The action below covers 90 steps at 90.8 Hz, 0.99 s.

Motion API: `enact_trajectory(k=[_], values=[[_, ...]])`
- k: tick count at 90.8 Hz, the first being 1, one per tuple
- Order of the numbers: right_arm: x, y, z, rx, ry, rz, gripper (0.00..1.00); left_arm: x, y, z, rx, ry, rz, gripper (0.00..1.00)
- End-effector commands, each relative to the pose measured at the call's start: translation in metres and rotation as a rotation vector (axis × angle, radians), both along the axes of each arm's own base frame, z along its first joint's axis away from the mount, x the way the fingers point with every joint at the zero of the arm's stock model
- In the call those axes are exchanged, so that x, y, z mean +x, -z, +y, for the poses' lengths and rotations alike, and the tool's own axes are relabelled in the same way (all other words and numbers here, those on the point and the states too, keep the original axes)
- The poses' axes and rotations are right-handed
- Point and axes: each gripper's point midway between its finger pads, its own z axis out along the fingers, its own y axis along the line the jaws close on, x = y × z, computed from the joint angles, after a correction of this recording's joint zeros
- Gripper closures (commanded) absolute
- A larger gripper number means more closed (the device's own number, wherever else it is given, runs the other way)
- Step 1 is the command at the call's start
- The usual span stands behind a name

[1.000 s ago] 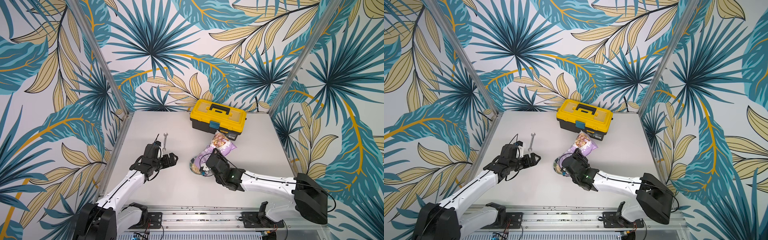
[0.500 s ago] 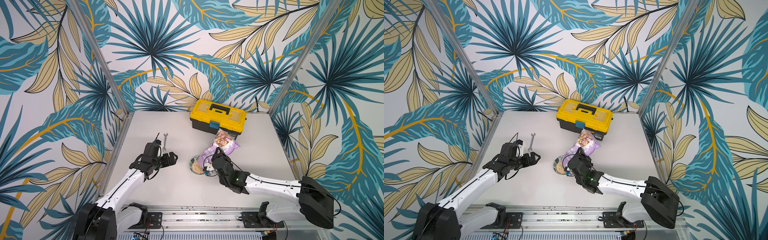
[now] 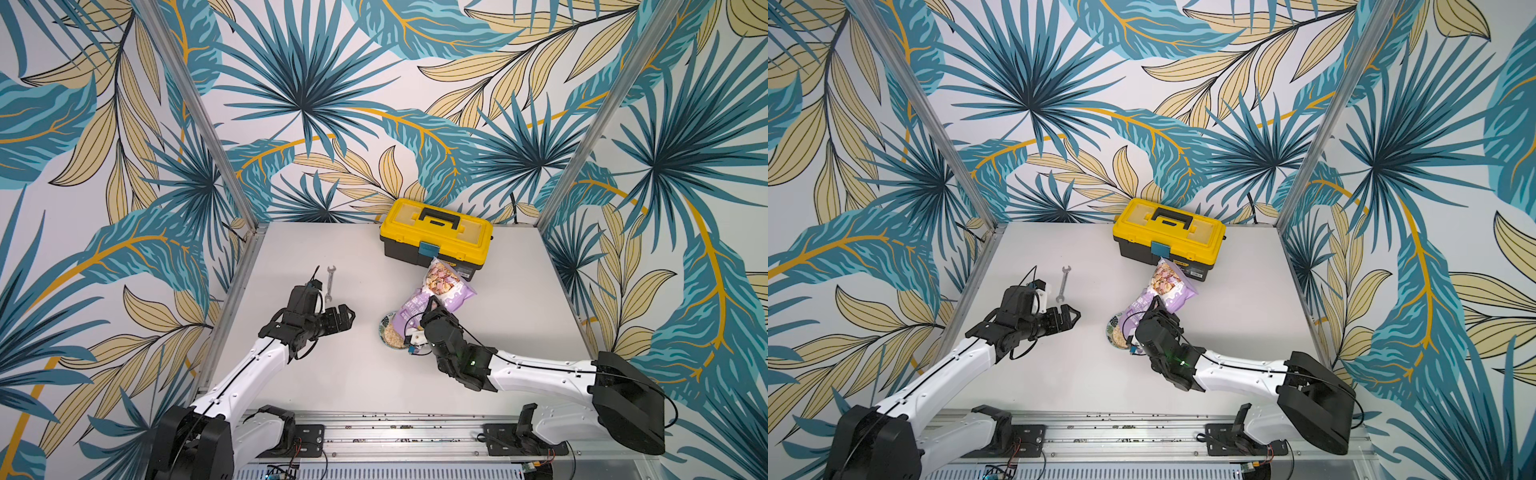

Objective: Pour the oats into the breakfast bowl
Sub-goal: Pour the oats into the bowl.

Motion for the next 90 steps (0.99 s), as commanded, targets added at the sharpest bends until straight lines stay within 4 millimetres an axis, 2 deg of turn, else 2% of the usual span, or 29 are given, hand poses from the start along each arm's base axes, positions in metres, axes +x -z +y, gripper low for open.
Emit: enact_trajectory(k=[1,14,20,36,40,49,57,76,83,90], values=[[0.003,-0.039,0.001,0.138,0.034,-0.086,1.0,0.001,-0.001,0.005,0.027,-0.001,-0.008,0.04],[0.009,-0.058,-0.002,0.178,0.054,-0.109,1.0,0.002,-0.003,0.005,0.03,-0.001,-0.011,0.03],[0.009,-0.054,-0.001,0.165,0.054,-0.104,1.0,0.003,-0.005,0.006,0.033,-0.004,-0.014,0.02],[0.003,-0.024,-0.001,0.105,0.026,-0.075,1.0,0.001,-0.003,0.009,0.046,-0.014,-0.011,0.0],[0.003,-0.026,-0.001,0.108,0.022,-0.076,1.0,0.0,-0.003,0.01,0.051,-0.021,-0.012,0.0],[0.007,-0.045,-0.001,0.155,0.034,-0.098,1.0,0.0,-0.003,0.013,0.059,-0.034,-0.013,0.0],[0.01,-0.053,-0.002,0.169,0.041,-0.107,1.0,0.0,-0.004,0.015,0.065,-0.041,-0.016,0.0],[0.006,-0.024,-0.003,0.11,0.037,-0.079,1.0,-0.001,-0.005,0.02,0.086,-0.062,-0.019,0.0],[0.006,-0.022,-0.003,0.11,0.039,-0.069,1.0,-0.002,-0.004,0.021,0.092,-0.065,-0.019,0.0],[0.008,-0.032,0.0,0.165,0.051,-0.053,1.0,-0.002,-0.006,0.022,0.095,-0.062,-0.025,0.0]])
